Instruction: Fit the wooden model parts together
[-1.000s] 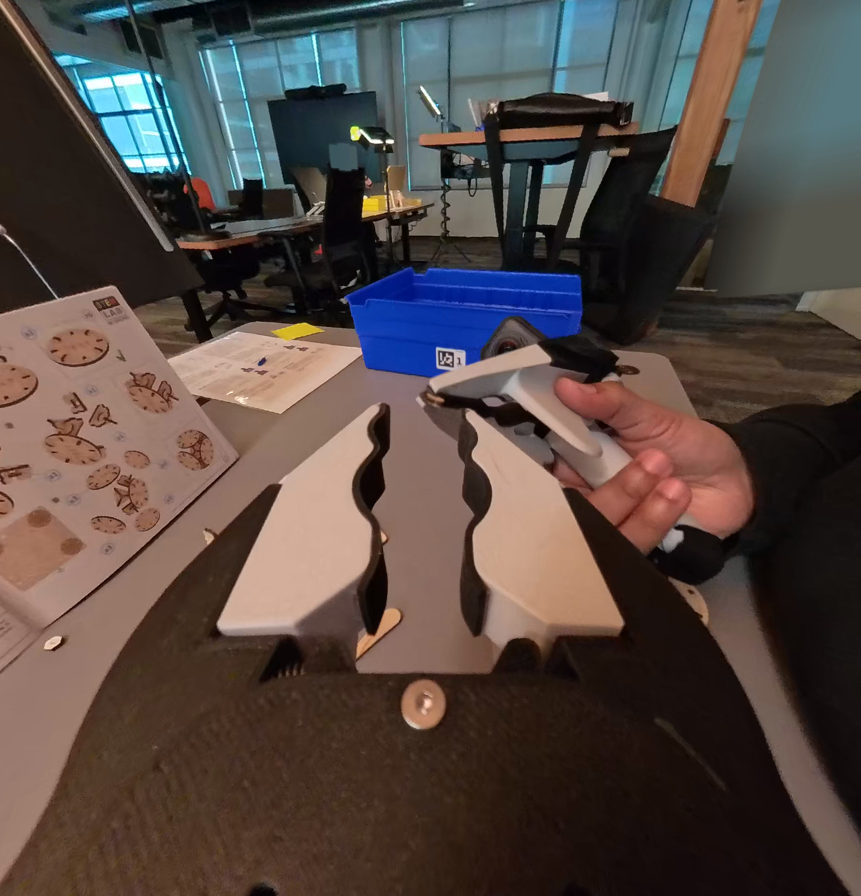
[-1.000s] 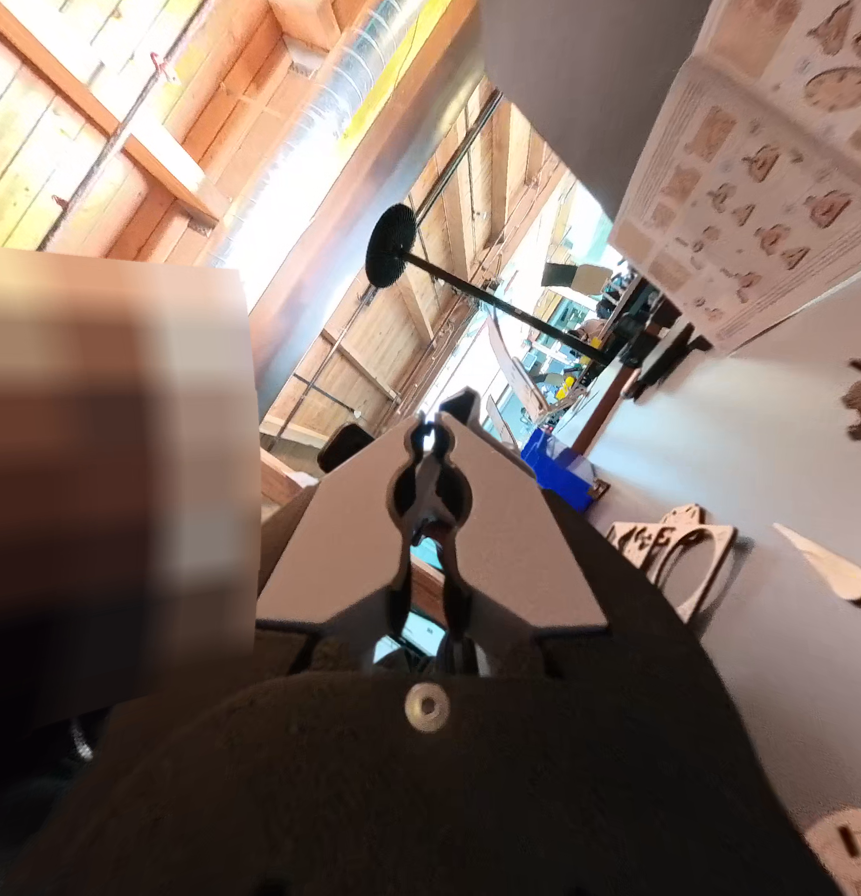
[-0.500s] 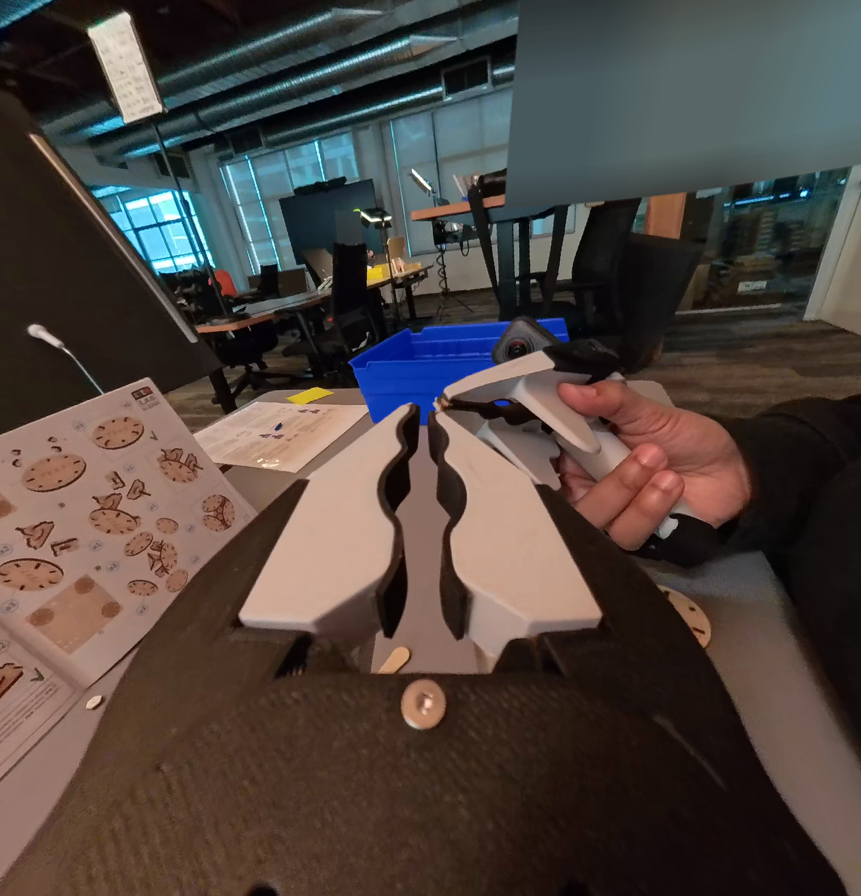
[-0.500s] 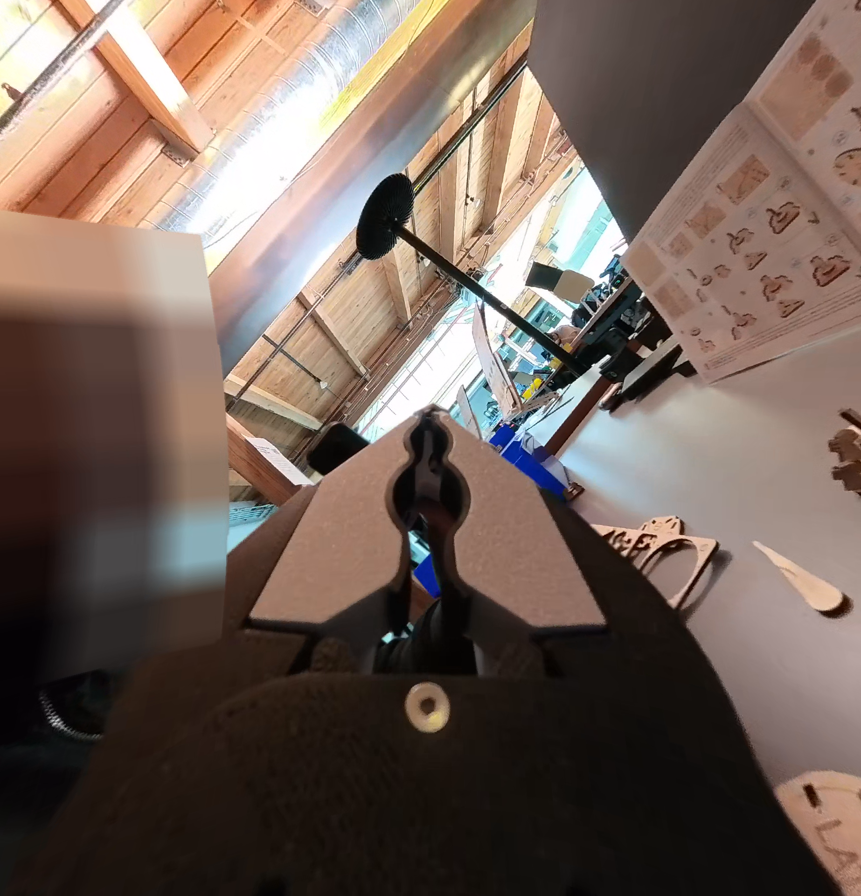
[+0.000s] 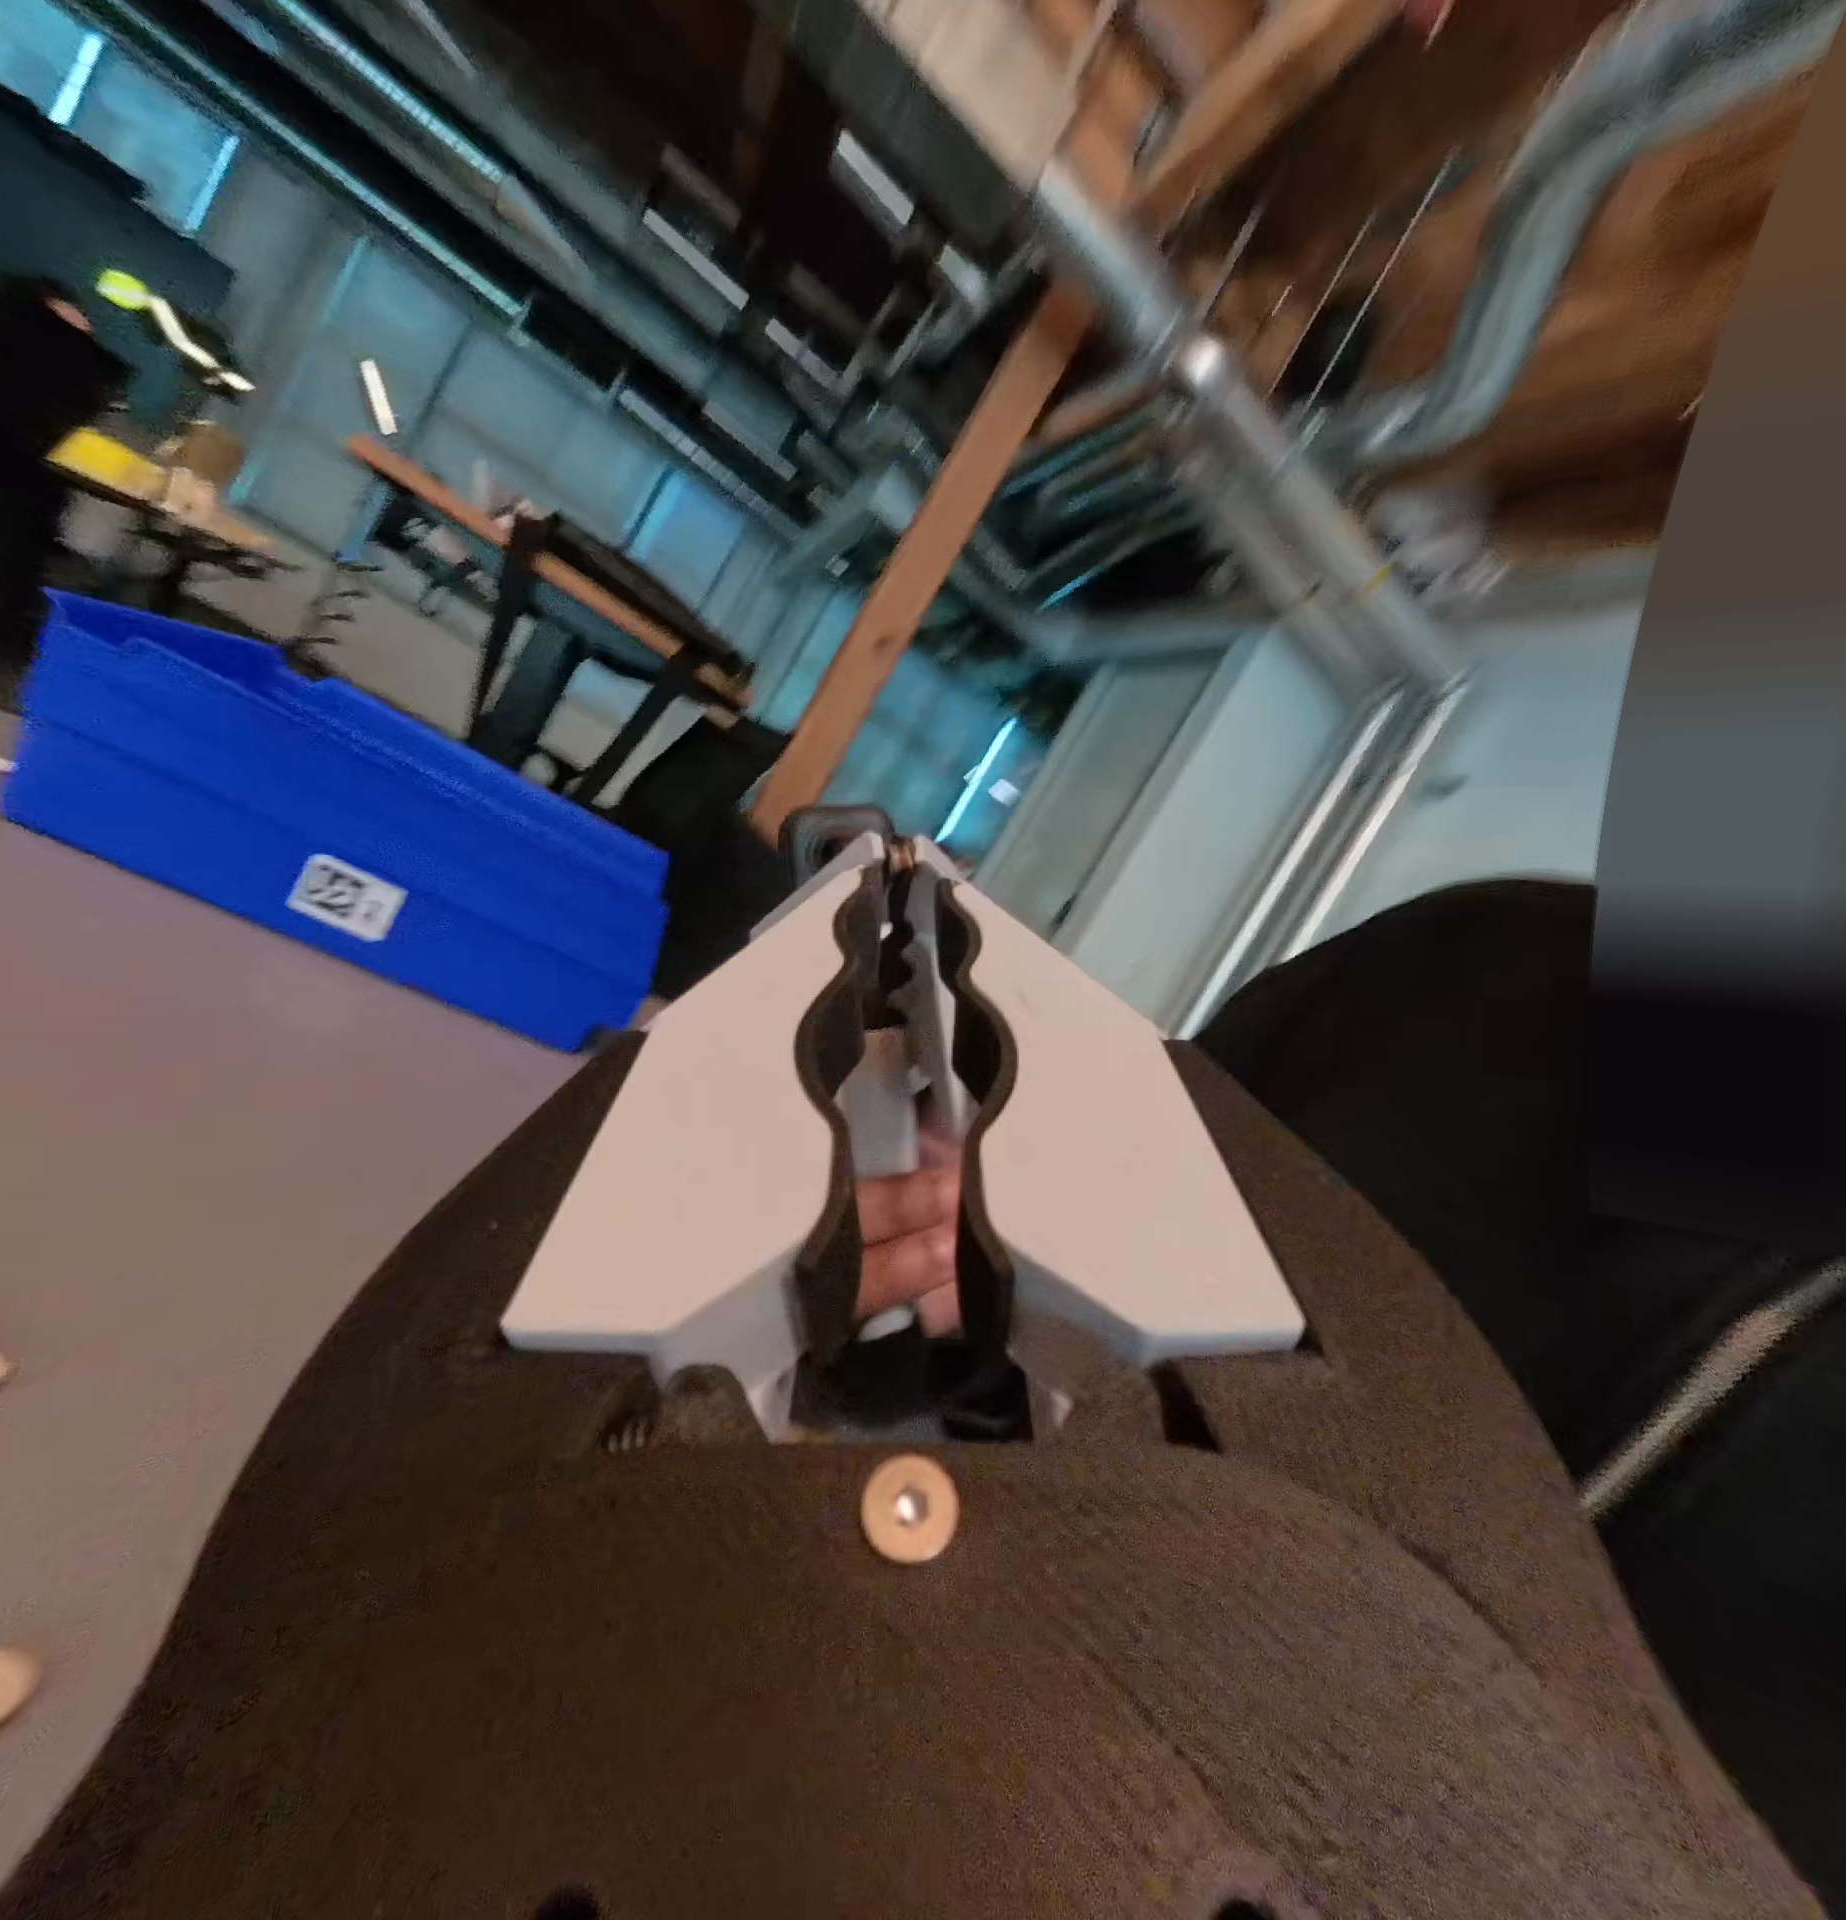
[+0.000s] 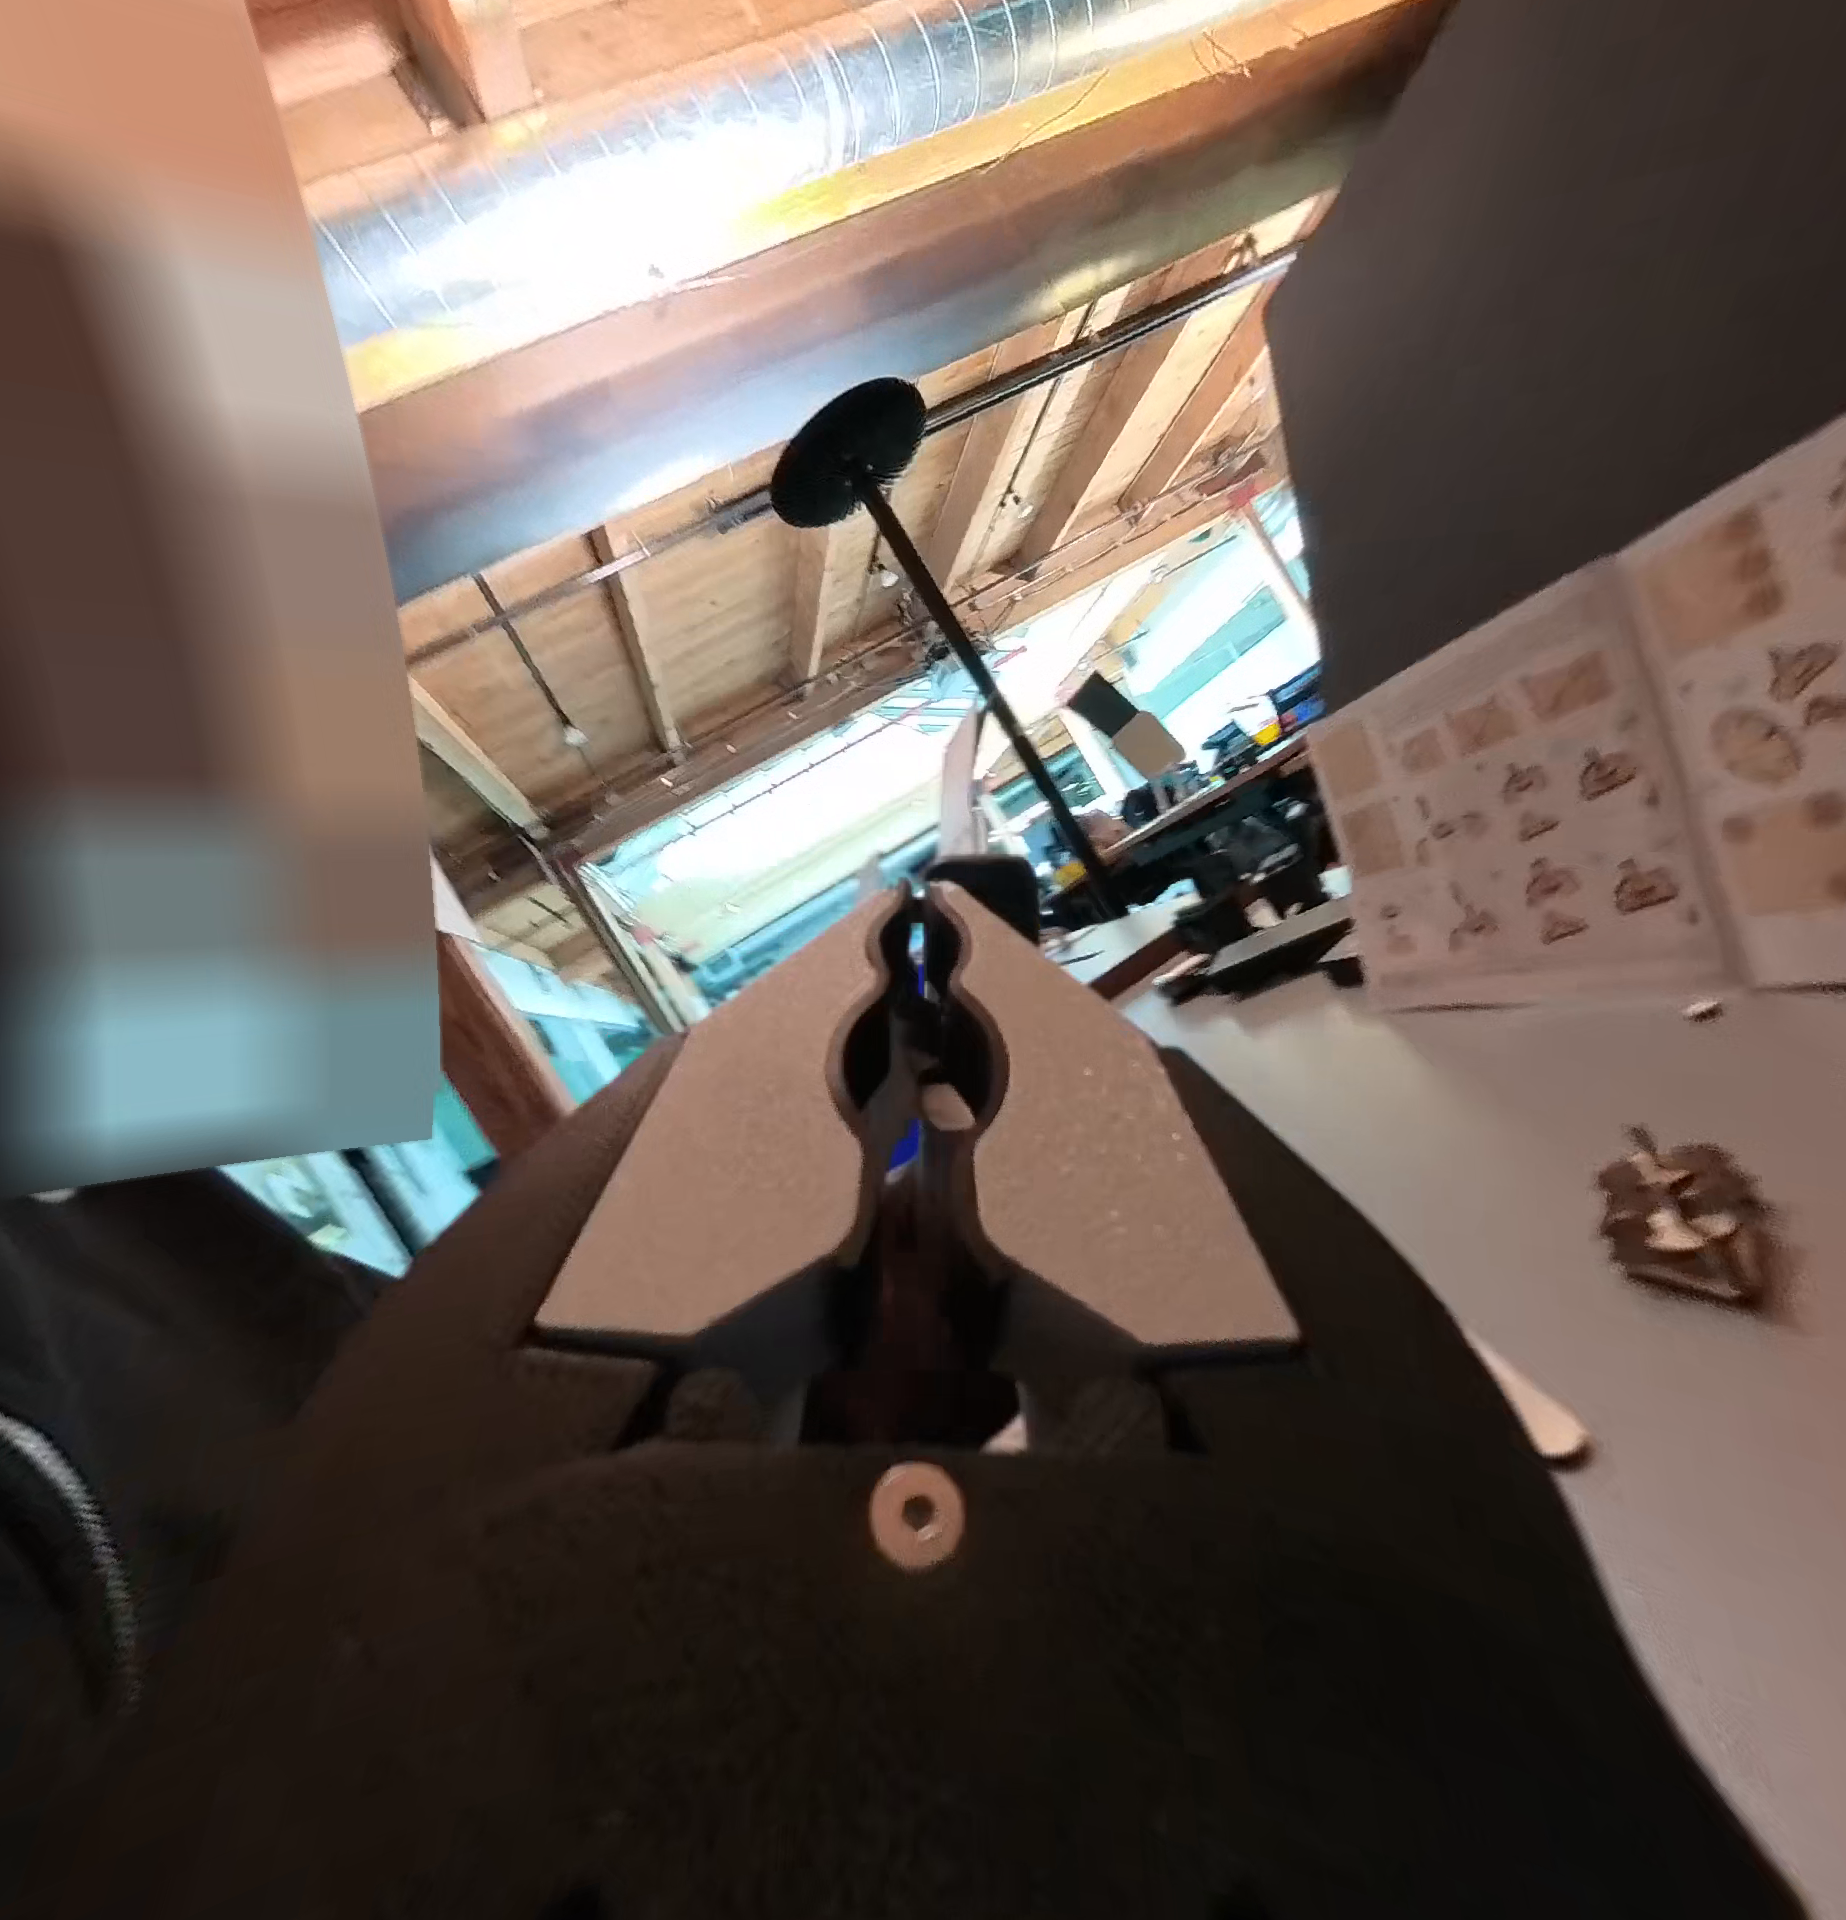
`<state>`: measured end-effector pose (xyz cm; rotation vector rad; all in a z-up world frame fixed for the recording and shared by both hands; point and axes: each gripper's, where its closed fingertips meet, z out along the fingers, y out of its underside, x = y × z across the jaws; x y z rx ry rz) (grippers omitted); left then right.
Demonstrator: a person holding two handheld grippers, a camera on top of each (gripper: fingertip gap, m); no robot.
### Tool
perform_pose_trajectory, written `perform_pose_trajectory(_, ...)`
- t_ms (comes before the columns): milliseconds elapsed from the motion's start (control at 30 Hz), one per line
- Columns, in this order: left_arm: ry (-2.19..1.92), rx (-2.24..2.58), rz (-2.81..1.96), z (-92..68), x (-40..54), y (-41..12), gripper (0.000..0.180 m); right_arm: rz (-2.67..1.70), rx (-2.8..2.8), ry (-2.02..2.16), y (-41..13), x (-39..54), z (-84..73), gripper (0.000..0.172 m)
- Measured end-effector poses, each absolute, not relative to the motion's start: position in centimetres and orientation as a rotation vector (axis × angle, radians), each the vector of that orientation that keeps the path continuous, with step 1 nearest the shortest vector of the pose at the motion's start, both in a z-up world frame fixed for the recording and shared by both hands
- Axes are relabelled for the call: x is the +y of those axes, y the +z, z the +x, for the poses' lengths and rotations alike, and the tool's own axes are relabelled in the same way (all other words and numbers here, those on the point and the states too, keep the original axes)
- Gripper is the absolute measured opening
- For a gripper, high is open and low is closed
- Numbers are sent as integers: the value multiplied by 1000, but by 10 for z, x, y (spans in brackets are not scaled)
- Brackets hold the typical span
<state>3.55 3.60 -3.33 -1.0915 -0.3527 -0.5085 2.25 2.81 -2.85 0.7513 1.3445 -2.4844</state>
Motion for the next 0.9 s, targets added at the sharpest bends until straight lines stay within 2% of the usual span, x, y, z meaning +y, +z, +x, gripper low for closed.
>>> perform_pose_trajectory(167, -634, -379, -996, 29, 27, -33, 1, 656, 1712, -2650, -35, 21, 25, 0)
perform_pose_trajectory(400, -694, -351, -959, 31, 24, -32, 11, 549, 1917, -2768, -31, 20, 26, 0)
perform_pose_trajectory(900, -824, -335, -938, 35, 28, -35, 5, 521, 1927, -2776, -31, 23, 27, 0)
